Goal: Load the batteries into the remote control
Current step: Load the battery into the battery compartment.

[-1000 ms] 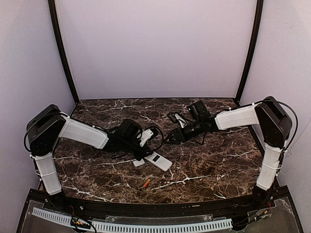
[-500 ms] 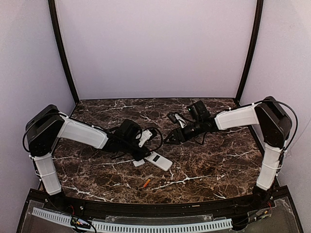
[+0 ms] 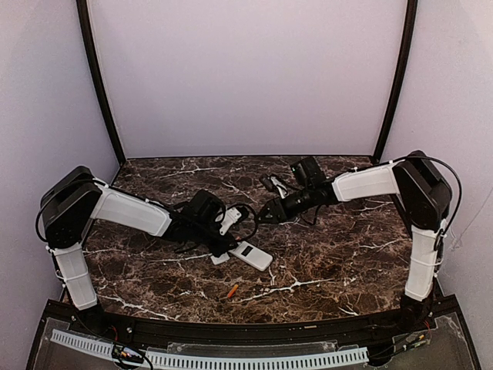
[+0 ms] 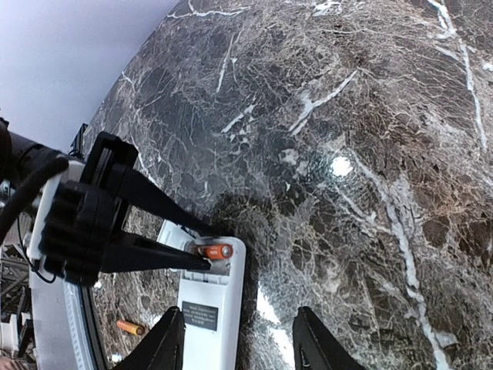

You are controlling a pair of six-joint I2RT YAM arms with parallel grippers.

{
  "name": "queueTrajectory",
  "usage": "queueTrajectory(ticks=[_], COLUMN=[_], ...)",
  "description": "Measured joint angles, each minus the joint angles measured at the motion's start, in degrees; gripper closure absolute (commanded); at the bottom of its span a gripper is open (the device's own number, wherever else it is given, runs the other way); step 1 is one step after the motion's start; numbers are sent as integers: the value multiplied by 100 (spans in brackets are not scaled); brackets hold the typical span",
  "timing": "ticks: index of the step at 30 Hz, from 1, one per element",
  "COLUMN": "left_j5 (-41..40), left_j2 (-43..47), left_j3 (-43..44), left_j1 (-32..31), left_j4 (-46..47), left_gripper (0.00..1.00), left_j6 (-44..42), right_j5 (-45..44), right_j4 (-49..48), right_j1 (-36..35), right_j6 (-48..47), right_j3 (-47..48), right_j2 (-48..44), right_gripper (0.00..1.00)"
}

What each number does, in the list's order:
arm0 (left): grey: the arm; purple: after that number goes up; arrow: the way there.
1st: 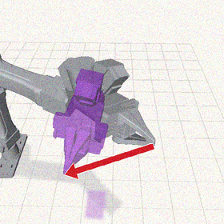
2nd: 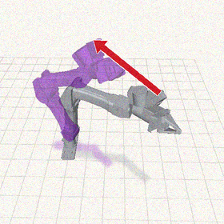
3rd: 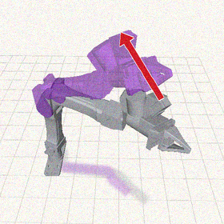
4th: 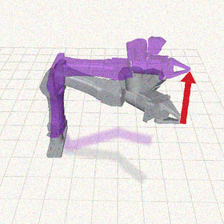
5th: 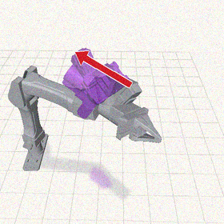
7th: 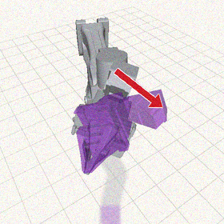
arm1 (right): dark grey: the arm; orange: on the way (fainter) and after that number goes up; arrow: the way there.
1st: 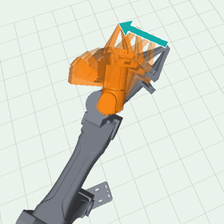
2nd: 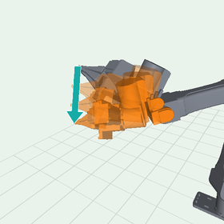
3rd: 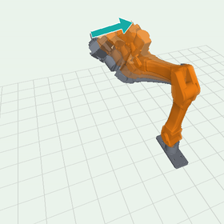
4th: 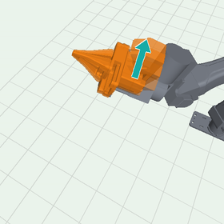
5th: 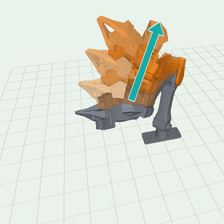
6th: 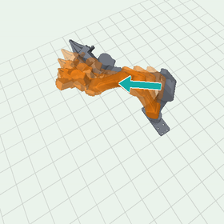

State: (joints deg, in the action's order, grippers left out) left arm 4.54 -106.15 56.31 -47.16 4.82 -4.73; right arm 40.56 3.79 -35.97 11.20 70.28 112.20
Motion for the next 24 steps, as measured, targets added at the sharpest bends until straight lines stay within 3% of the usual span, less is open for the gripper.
queueTrajectory(ticks=[11,24], left_j5=[55,50], left_j2=[-2,-9], left_j3=[0,0], left_j1=[0,0], left_j4=[20,26], left_gripper=[82,83], left_j6=[-4,-22], right_j5=[599,1003], right_j4=[20,48], right_j1=[-35,-162], right_j6=[260,433], right_j3=[516,861], right_j2=[688,1110], right_gripper=[80,89])
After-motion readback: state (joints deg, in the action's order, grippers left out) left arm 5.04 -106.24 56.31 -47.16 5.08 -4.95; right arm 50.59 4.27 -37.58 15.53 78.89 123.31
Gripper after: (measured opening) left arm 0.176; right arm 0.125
